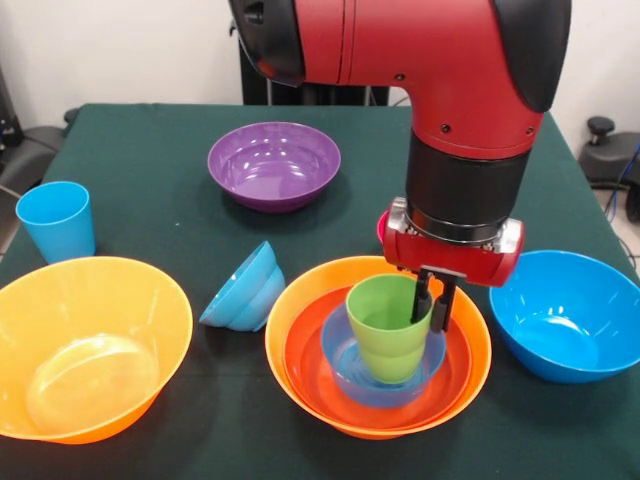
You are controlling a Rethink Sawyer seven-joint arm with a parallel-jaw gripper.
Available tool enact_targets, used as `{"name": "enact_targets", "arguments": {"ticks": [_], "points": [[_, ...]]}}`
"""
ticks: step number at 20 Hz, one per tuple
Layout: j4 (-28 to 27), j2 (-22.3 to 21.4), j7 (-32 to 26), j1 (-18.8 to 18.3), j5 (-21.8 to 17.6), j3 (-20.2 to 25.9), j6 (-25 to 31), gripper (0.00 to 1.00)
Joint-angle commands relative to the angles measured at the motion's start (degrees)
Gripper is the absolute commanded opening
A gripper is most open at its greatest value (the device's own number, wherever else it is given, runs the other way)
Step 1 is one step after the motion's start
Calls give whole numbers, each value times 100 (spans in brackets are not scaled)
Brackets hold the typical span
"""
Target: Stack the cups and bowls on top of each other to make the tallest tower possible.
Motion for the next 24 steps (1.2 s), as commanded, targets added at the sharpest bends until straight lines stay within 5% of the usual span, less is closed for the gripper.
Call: {"name": "enact_targets", "arguments": {"ticks": [1, 10, 11, 24], "points": [[625, -86, -117, -96, -170, 136, -237, 0], [732, -100, -116, -69, -249, 155, -467, 0], [726, -97, -100, -54, -240, 140, -422, 100], [700, -106, -83, -38, -187, 144, -249, 100]]}}
